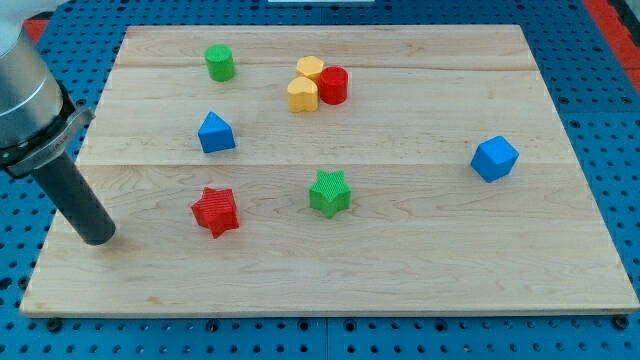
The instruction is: Move the red star close to group of blocks
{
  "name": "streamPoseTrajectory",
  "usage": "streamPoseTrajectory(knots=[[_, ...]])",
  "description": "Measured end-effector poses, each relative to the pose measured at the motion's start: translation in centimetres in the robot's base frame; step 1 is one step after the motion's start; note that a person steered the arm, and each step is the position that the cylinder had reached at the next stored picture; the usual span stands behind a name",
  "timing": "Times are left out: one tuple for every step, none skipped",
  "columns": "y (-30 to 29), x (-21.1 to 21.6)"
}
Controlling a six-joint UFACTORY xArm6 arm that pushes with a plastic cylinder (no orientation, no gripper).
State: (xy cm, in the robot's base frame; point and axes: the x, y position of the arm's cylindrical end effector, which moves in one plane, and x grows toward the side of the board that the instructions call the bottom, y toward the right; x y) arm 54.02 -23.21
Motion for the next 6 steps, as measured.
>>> streamPoseTrajectory(knots=[[-0.2, 0.0], [-0.2, 0.0], [1.0, 0.3], [6.1, 0.3], [7.3, 0.3], [7.3, 0.3]])
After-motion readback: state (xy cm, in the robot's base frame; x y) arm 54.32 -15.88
